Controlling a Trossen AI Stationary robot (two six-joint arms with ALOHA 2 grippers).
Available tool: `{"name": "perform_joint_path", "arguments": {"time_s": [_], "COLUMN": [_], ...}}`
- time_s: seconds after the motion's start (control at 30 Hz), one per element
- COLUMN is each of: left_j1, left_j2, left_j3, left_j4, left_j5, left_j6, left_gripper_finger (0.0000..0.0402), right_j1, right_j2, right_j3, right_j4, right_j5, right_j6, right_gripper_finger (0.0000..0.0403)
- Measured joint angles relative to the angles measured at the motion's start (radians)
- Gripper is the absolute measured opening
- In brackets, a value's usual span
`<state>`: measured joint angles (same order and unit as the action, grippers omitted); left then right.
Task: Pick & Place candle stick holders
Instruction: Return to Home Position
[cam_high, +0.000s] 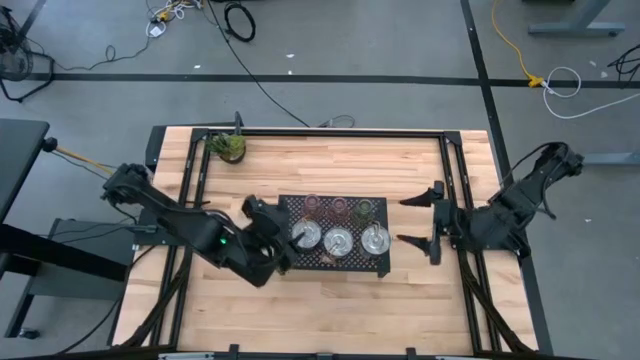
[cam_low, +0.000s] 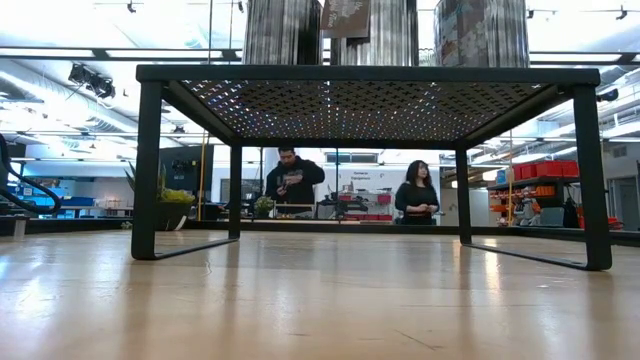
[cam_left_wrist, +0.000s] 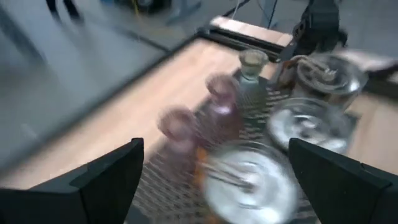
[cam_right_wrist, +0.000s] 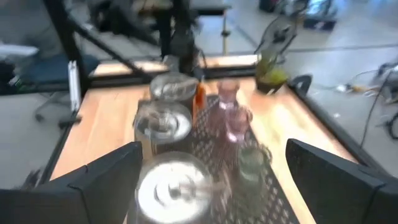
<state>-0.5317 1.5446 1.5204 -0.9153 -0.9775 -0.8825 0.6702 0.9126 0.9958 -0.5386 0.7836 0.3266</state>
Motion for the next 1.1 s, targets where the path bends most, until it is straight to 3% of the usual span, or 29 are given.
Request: {"name": "perform_joint_path", "arguments": {"time_s": [0.1, 0.2, 0.3, 0.37, 0.43, 0.63, 0.93, 1.1], "left_j1": [0.0, -0.022, -0.052, -0.08, -0.136, -0.319, -0.344, -0.292], "left_j2": [-0.062, -0.143, -0.249, -0.351, -0.453, -0.746, -1.05, -1.212], "left_j3": [0.0, -0.006, -0.047, -0.097, -0.185, -0.567, -1.17, -1.413], "left_j4": [-0.003, -0.003, -0.124, -0.216, -0.197, 0.188, 0.938, 1.266], "left_j5": [-0.019, -0.023, -0.161, -0.18, -0.183, -0.22, -0.136, 0.006], "left_j6": [0.273, 0.396, 0.308, 0.19, 0.137, 0.261, 0.531, 0.699], "left_gripper_finger": [0.0399, 0.0399, 0.0399, 0.0399, 0.0399, 0.0399, 0.0399, 0.0399], "right_j1": [-0.072, -0.113, -0.127, -0.127, -0.127, -0.127, -0.136, -0.15], "right_j2": [-0.077, -0.202, -0.352, -0.468, -0.589, -0.913, -0.896, -0.887], "right_j3": [0.0, 0.001, -0.025, -0.072, -0.14, -0.457, -0.772, -0.935], "right_j4": [-0.103, -0.187, -0.206, -0.202, -0.176, 0.019, 0.548, 0.877], "right_j5": [-0.092, -0.076, -0.057, -0.05, -0.057, -0.074, -0.009, 0.009], "right_j6": [0.007, -0.004, -0.036, -0.057, -0.051, -0.047, -0.065, -0.097], "right_gripper_finger": [0.0393, 0.0393, 0.0393, 0.0393, 0.0393, 0.0393, 0.0393, 0.0393]}}
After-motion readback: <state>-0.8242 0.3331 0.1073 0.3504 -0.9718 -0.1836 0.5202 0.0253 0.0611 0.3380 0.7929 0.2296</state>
